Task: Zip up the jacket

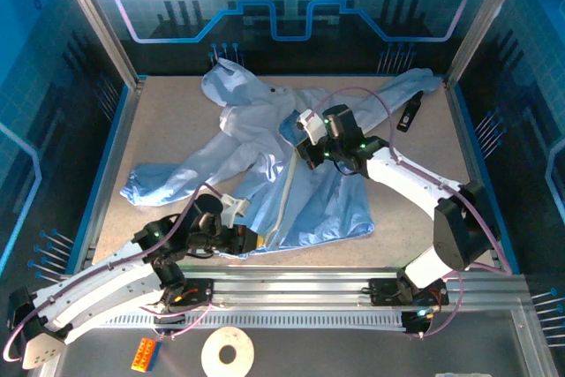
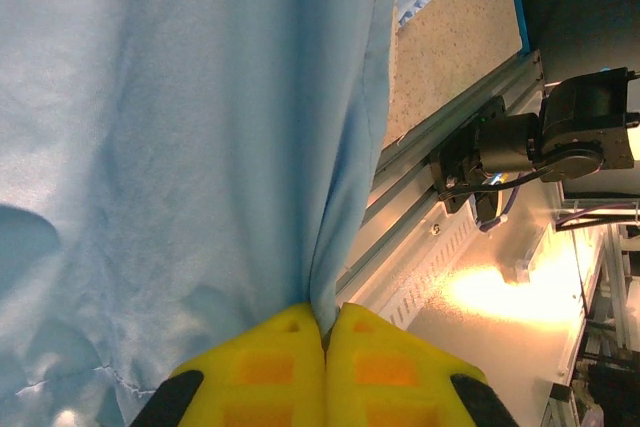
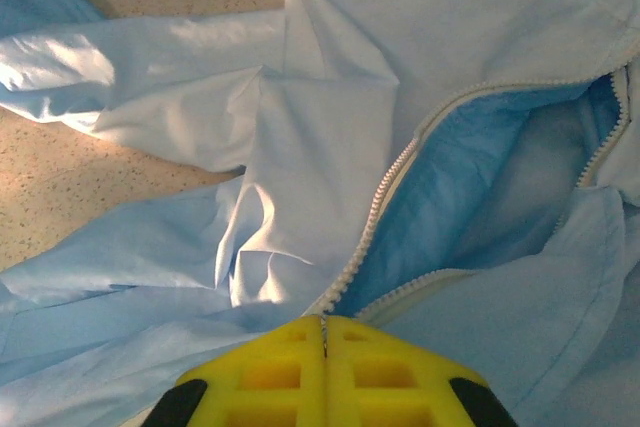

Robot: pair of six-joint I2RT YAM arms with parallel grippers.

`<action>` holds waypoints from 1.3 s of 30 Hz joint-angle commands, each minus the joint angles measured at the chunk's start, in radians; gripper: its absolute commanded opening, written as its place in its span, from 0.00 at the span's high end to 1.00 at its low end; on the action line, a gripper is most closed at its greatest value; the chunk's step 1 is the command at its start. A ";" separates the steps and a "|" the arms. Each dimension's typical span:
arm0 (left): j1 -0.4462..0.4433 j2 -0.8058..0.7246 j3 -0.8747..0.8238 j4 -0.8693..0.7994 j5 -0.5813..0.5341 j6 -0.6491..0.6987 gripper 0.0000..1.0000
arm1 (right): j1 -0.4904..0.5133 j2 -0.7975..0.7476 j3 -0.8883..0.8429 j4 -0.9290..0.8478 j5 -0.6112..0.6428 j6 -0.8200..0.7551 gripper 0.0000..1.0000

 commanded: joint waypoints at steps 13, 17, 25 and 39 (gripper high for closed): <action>-0.009 -0.036 -0.017 -0.106 0.049 -0.025 1.00 | -0.048 0.107 0.179 0.004 0.078 -0.102 1.00; -0.010 -0.042 -0.014 -0.111 0.049 -0.027 1.00 | -0.053 0.142 0.218 -0.012 0.079 -0.117 1.00; -0.009 -0.067 -0.021 -0.108 0.052 -0.041 1.00 | -0.071 0.194 0.271 -0.031 0.053 -0.116 1.00; -0.009 -0.057 -0.035 -0.114 -0.009 -0.032 1.00 | -0.059 0.131 0.092 0.041 0.018 -0.065 1.00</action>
